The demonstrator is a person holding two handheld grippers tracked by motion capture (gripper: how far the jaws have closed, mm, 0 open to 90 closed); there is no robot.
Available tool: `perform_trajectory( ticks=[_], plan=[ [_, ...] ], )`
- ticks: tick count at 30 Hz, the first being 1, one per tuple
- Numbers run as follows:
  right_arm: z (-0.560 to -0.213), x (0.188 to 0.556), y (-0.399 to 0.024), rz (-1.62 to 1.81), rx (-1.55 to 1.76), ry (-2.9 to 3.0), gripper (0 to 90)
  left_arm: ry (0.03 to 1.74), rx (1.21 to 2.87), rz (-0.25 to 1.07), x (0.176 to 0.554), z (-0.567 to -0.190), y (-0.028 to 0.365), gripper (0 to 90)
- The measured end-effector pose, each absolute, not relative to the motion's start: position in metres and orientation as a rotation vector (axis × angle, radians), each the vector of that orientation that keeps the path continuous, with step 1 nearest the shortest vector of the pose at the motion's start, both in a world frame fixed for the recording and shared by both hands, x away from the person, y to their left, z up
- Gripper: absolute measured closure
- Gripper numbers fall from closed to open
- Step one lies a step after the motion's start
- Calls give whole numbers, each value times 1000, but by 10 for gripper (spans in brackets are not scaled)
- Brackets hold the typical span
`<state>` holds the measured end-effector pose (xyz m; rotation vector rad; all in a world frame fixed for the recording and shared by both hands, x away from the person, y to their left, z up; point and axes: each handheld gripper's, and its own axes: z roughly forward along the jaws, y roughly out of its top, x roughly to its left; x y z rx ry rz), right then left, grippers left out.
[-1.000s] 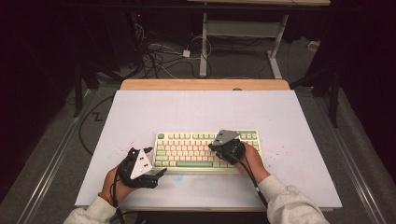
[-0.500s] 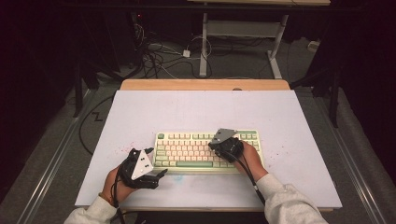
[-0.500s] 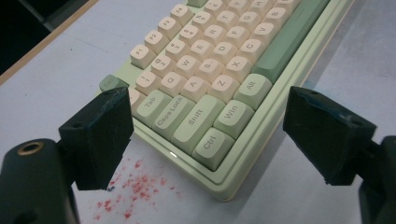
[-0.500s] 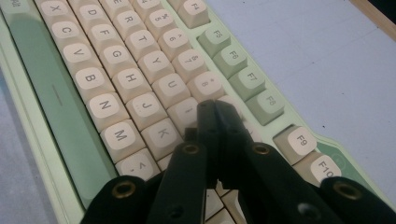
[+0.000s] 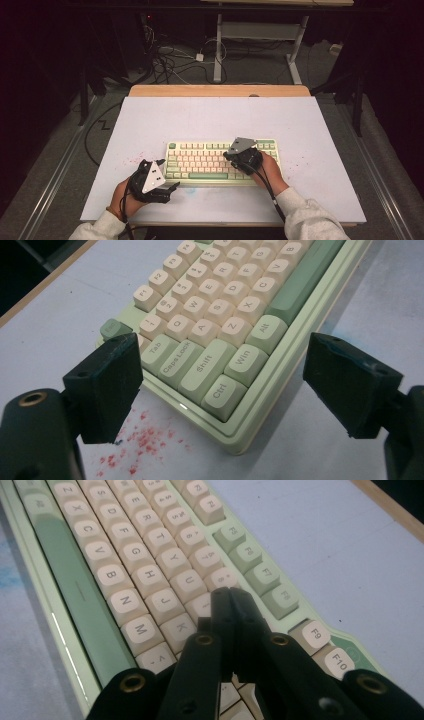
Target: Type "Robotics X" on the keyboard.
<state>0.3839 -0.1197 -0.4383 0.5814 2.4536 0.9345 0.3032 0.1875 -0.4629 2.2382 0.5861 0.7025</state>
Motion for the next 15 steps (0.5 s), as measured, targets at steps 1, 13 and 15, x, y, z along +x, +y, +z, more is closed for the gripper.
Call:
perform_trajectory(
  ticks=[1, 13, 15],
  plan=[
    [-437, 383, -120, 940, 576, 2449, 900, 586, 2237, 701, 303, -463, 187, 153],
    [-426, 370, -133, 1033, 580, 2391, 872, 576, 2248, 695, 303, -465, 184, 153],
    [-425, 369, -135, 1040, 577, 2386, 857, 571, 2252, 696, 303, -465, 183, 153]
  ],
)
